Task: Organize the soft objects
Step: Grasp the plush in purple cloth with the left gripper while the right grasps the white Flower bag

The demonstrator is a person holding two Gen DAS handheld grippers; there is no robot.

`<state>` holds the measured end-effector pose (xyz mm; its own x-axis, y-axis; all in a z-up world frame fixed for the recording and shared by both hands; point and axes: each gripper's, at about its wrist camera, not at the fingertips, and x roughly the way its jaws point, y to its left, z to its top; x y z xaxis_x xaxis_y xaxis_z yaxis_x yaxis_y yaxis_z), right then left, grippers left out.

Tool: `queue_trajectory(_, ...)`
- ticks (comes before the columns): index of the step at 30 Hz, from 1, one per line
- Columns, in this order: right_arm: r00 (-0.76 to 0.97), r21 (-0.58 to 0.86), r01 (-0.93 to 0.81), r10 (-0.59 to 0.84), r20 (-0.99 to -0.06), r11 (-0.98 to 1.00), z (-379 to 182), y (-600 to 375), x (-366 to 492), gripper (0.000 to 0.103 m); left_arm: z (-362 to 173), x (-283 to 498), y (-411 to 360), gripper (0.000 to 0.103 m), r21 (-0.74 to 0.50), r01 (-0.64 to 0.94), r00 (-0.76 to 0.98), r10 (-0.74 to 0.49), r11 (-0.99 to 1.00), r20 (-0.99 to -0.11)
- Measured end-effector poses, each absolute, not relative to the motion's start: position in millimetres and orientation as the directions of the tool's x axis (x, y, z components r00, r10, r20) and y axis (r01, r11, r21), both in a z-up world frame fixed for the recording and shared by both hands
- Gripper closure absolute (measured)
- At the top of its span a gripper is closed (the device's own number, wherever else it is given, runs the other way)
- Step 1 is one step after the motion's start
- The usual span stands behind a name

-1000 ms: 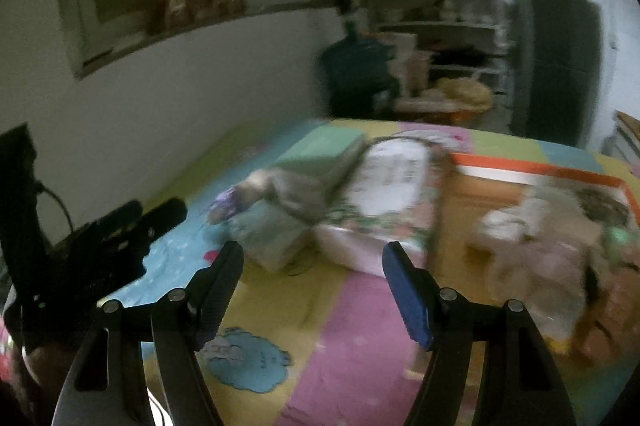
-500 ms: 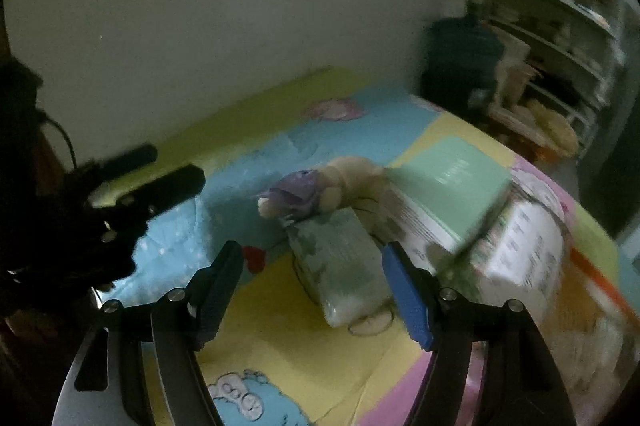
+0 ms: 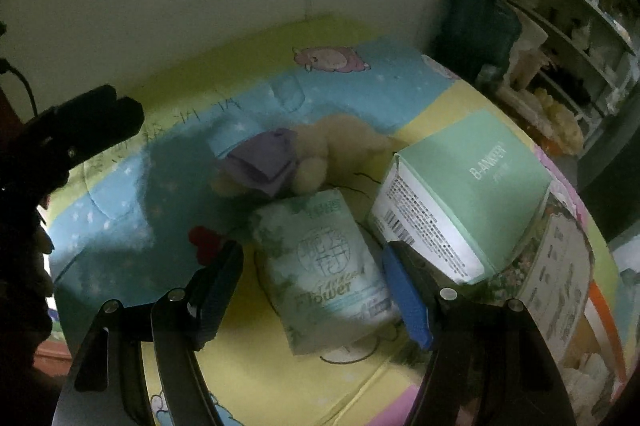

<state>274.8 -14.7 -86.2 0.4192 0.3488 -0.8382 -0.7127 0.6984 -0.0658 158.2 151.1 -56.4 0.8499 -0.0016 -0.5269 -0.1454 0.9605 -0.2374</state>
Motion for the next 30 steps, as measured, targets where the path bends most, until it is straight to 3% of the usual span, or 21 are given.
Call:
queue_trajectory(5, 0.431, -0.109, -0.710, 0.307, -0.848, 0.696, -95, -9, 277, 0.029, -56, 159, 150, 0.016, -0.248, -0.137, 0.849, -0.015, 0.959, -0.528)
queue_trajectory(10, 0.433, -0.098, -0.693, 0.303, -0.849, 0.714, -94, -9, 275, 0.050, -53, 165, 146, 0.016, -0.253, -0.095, 0.847, -0.056, 0.963, -0.528)
queue_trajectory(21, 0.431, 0.020, -0.653, 0.394, -0.812, 0.757, -76, -41, 214, 0.052, -56, 216, 102, 0.016, -0.189, 0.128, 0.748, -0.220, 0.974, -0.626)
queue_trajectory(30, 0.434, 0.146, -0.597, 0.471, -0.768, 0.789, -70, -73, 181, 0.051, -85, 252, 75, 0.023, -0.109, 0.134, 0.648, -0.171, 0.985, -0.742)
